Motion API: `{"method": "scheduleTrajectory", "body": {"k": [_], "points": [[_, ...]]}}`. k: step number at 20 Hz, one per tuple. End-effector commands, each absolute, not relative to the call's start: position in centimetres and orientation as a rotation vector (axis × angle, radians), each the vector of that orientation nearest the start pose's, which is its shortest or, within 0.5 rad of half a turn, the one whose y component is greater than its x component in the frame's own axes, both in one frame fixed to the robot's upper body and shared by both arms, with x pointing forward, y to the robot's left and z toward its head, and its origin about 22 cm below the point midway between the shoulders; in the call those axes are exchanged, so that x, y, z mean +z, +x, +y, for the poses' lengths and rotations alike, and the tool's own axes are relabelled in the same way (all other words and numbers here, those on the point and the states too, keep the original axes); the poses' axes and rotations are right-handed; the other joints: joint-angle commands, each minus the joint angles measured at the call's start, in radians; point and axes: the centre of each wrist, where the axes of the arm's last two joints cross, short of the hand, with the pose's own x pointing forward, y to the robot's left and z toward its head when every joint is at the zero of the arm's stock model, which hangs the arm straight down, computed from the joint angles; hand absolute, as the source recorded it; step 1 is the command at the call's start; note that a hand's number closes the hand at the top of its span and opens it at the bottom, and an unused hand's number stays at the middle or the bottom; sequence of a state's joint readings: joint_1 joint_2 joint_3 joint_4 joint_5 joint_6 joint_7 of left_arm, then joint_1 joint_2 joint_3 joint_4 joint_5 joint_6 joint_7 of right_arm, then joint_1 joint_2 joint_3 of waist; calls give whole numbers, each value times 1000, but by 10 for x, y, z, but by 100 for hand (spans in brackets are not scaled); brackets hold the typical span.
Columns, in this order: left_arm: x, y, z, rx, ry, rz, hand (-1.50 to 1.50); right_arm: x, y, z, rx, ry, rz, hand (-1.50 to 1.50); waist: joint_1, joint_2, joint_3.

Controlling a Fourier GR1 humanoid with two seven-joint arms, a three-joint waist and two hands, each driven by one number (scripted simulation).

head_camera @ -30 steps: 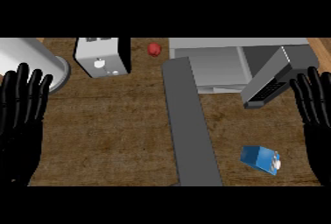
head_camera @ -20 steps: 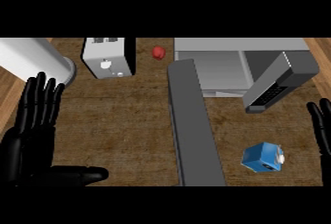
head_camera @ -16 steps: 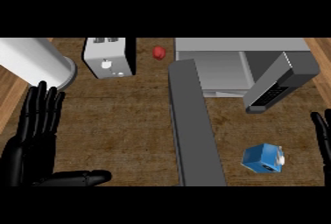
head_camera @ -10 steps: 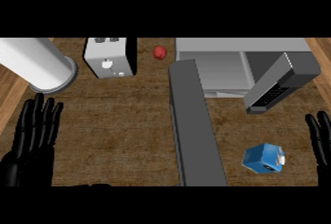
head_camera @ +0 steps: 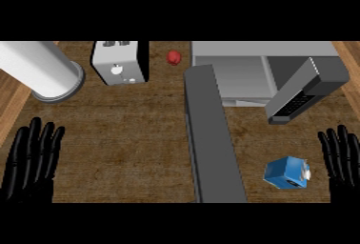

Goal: Pick up the milk, place it into the microwave and close the microwave

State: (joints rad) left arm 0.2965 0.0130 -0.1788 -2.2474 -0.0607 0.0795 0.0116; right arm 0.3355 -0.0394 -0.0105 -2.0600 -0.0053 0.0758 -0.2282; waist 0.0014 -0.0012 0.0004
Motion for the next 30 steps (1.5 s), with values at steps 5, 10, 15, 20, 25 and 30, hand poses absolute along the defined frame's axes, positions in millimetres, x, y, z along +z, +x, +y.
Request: {"method": "scheduleTrajectory", "body": {"k": [5,10,15,20,25,30], "points": [[102,122,208,15,27,-1973,-150,19,136,-278,40,-186,-1910,-150,1,-1,-1],[89,147,203,11,66,-1983,-150,-36,126,-287,12,-208,-1865,-150,-4,1,0],[101,117,212,18,52,-1967,-150,-55,133,-312,-6,-234,-1872,-150,2,0,0],[128,118,206,22,34,-1960,-150,-95,149,-309,-18,-215,-1855,-150,2,1,0],[88,115,217,17,48,-1963,-150,-112,149,-331,-74,-158,-1855,-150,7,0,0],[106,124,198,-6,69,-1972,-150,-142,157,-337,-52,-175,-1865,-150,4,1,0]]}}
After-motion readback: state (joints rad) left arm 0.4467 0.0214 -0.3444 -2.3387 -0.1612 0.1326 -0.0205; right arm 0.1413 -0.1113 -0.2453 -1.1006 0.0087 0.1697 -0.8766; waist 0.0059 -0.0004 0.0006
